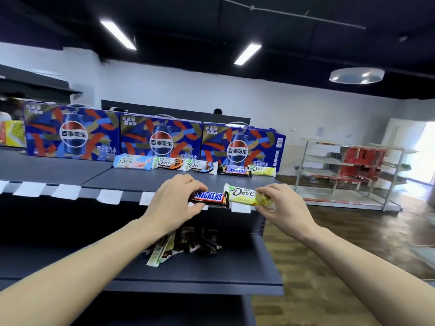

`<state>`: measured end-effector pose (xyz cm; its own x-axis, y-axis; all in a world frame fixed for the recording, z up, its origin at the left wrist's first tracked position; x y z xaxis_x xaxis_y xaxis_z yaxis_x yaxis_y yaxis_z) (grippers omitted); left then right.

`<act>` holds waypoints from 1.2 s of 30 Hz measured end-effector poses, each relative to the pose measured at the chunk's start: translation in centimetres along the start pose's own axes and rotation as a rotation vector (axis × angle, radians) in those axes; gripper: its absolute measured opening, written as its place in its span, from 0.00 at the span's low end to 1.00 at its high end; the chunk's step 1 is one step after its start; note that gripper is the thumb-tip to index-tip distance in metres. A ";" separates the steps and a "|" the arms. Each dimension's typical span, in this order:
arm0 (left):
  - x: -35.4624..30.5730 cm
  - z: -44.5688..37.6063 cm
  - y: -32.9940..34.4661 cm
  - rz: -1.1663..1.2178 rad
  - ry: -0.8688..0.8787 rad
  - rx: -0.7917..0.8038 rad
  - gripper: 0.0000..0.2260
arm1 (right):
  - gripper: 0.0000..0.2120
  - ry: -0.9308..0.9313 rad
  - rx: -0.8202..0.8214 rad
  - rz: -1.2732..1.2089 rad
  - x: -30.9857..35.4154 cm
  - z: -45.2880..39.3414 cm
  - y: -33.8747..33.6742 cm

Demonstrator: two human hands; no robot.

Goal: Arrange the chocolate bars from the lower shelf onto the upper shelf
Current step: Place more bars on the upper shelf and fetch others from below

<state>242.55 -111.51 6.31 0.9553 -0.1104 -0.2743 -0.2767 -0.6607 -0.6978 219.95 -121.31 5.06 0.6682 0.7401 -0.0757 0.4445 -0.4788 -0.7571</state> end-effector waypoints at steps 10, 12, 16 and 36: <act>-2.8 -11.2 8.2 -0.008 0.089 -0.022 0.13 | 0.20 0.066 0.083 0.057 -12.6 -5.4 3.1; -3.3 -13.1 10.2 -0.039 0.098 0.005 0.13 | 0.20 0.097 0.093 0.049 -15.0 -6.0 4.2; -4.5 -16.2 14.2 -0.048 0.097 0.040 0.13 | 0.18 0.126 0.128 0.025 -19.5 -7.1 6.8; -6.6 -25.8 27.0 -0.153 -0.037 0.084 0.13 | 0.18 0.026 0.138 -0.124 -32.4 -15.5 18.9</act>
<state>231.45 -147.78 6.30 0.9828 0.0153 -0.1842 -0.1378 -0.6032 -0.7856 215.99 -161.63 3.27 0.6293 0.7762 0.0392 0.4395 -0.3138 -0.8416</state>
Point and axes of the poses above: each hand's wrist, its own z-axis away from the middle knuckle, its own y-axis out of the palm, x = y × z, the point moved 9 cm from there along -z, towards the middle knuckle, and after that the axes turned 11 degrees about -y, right-handed, at the moved point
